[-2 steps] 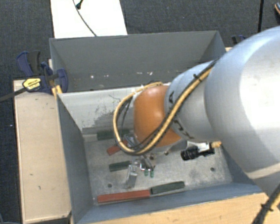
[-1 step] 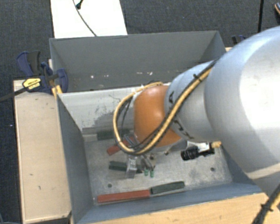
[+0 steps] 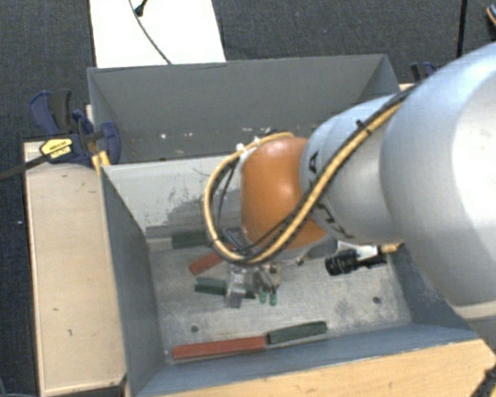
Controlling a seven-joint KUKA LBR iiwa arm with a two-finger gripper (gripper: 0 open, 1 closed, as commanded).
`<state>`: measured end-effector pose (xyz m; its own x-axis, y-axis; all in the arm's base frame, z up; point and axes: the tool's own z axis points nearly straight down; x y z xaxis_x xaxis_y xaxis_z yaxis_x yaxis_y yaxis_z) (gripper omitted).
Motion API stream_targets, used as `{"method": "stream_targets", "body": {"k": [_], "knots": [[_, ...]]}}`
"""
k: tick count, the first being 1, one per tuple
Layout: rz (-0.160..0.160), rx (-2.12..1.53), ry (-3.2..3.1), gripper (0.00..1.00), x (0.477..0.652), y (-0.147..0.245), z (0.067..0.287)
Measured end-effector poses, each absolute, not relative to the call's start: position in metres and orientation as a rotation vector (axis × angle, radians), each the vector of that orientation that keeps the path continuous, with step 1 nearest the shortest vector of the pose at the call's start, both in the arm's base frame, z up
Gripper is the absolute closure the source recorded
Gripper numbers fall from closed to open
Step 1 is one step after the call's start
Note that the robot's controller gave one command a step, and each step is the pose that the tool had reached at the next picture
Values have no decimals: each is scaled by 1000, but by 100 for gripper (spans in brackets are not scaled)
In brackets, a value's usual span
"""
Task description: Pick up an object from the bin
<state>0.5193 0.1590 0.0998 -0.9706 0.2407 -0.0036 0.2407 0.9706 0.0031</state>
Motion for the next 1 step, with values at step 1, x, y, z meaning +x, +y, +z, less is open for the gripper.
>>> {"method": "stream_targets", "body": {"k": [1], "knots": [[5, 379, 3114, 100, 520, 159, 126]]}}
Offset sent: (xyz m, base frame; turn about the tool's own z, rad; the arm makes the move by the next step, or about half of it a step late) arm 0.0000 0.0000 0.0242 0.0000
